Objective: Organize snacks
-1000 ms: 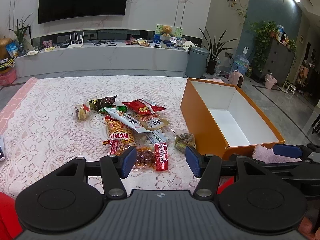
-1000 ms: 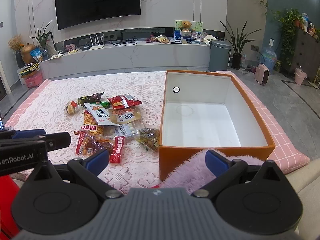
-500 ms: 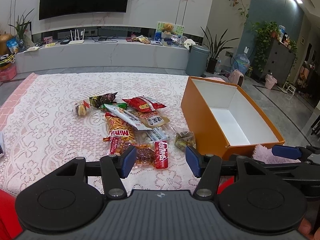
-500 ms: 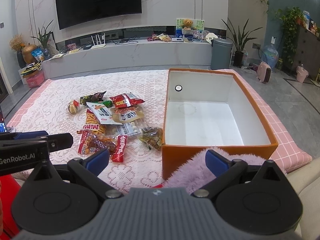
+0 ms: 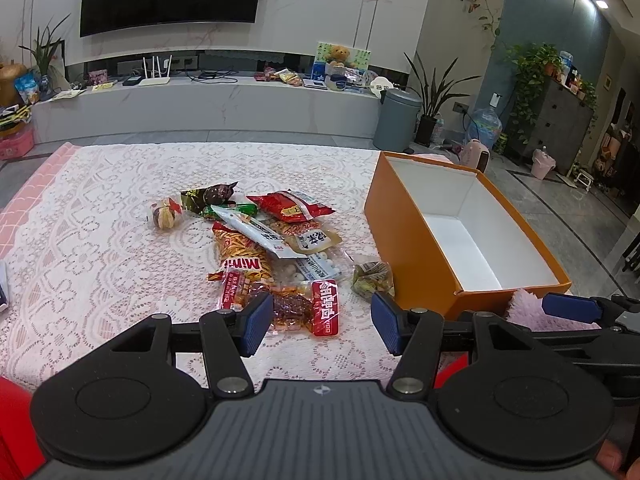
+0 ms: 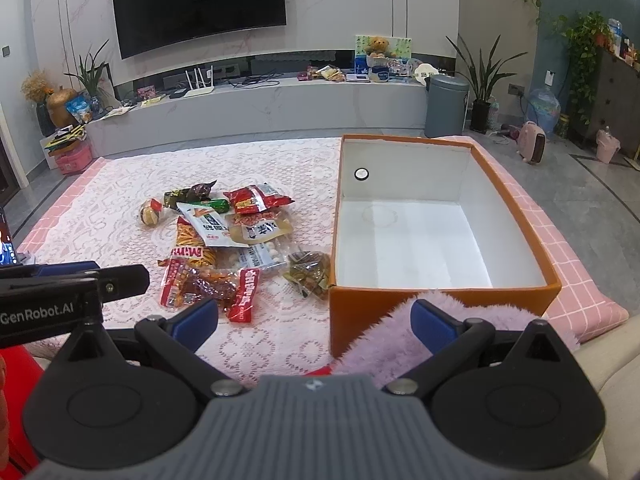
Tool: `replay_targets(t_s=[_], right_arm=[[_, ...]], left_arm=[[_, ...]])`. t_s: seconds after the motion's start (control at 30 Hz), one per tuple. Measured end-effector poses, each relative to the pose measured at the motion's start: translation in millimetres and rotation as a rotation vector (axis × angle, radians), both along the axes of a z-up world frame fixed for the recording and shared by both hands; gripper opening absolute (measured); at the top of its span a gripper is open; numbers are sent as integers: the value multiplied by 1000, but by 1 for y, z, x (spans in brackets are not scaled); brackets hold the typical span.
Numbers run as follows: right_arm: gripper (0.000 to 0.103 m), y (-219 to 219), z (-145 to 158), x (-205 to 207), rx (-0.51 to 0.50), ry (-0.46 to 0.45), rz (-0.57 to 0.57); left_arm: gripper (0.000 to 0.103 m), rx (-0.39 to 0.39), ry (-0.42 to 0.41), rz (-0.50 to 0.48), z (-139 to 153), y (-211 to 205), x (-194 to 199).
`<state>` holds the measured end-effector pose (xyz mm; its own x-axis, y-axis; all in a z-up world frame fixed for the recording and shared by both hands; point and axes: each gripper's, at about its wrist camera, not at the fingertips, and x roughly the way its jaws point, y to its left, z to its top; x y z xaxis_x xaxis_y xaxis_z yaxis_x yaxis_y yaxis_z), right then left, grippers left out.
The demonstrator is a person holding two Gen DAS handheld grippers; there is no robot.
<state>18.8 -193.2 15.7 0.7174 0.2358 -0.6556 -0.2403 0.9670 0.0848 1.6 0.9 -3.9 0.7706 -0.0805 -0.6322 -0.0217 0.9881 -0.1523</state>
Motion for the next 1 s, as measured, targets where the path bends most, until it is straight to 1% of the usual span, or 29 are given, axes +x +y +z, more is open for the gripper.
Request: replay_targets(t_s=[0.27, 0.37, 0.47, 0.5, 0.53, 0.6, 0.67, 0.73, 0.8, 0.9, 1.0], right_arm=[[100, 3, -1, 2, 10, -6, 12], [100, 4, -2, 6, 20, -10, 21], [99, 6, -5, 11, 29, -10, 25], [94, 7, -6, 13, 35, -9, 34], [86, 10, -8, 15, 42, -11, 45], [80, 15, -11, 19, 46, -6, 63], [76, 23, -14, 25, 43, -1, 86], [65, 31, -17, 29, 37, -1, 110], [61, 38, -21, 33, 39, 9, 131], [60, 50, -32, 38, 51, 43, 167], [59, 56, -47, 50, 57, 107, 149]], left_arm=[[67, -22, 0, 6, 1, 8, 4], [70, -62, 3, -1, 2, 16, 8], [70, -100, 29, -8, 0, 28, 14], [70, -104, 40, -14, -1, 31, 17], [70, -107, 49, -20, -3, 33, 20], [70, -116, 65, -22, -7, 39, 24], [70, -125, 81, -23, -11, 44, 29], [70, -127, 94, -20, -15, 49, 33], [70, -132, 105, -10, -19, 53, 37], [70, -143, 123, -13, -26, 57, 42], [70, -152, 145, -25, -36, 57, 47]])
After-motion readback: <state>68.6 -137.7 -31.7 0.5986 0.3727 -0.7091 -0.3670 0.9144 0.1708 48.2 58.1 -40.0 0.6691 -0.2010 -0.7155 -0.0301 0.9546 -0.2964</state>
